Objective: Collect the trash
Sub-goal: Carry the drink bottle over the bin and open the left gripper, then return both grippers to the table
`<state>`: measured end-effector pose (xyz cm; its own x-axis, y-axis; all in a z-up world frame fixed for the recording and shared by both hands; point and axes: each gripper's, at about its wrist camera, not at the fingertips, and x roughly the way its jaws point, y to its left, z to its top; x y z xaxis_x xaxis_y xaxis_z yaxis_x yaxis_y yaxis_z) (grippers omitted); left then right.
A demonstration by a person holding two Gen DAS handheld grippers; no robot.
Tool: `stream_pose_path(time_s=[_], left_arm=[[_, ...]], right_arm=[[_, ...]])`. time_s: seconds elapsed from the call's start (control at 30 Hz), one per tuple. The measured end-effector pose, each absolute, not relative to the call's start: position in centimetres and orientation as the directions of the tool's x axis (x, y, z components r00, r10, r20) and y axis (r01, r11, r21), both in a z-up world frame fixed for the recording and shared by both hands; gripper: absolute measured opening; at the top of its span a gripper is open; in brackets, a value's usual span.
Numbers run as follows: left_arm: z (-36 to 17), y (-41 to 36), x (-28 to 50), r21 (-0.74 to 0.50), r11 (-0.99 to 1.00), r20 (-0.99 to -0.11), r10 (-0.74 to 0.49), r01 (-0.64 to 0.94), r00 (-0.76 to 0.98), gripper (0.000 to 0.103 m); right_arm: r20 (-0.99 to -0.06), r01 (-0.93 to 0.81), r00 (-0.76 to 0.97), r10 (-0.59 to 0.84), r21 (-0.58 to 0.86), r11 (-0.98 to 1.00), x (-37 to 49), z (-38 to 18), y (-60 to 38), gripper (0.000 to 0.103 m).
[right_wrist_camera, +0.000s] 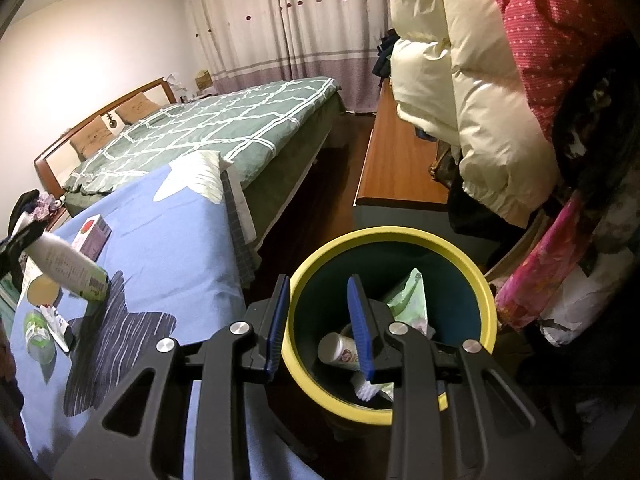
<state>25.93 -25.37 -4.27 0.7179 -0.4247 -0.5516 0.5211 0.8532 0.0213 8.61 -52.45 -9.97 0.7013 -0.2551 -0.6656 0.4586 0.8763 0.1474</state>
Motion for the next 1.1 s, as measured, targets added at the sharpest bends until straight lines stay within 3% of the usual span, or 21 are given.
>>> stream_pose_path(time_s=[0.57,1.03,1.1], left_arm=[[-1.8,-31.9,23.0,0.031,0.767,-0.546,-0.524,0.641,0.653,0.041],[-4.0,-48.0,17.9,-0.028,0.572,-0.607,-0.662,0.820,0.441,0.041],[-5.2,-50.5,17.5,-0.027,0.563,-0.624,-0.655,0.826,0.426,0.041]], right_arm=[[-0.622,0.390,0.744,-0.242,0.110,0.914,4.0,-7.7,-51.2,0.029],[-0.658,0.533,0.670,-0.344,0.103,0.840,-2.6,-9.9,-55.3,0.029],[-0.664,0.546,0.662,-0.348,0.108,0.831,-3.0,-10.1,-55.8,0.034]])
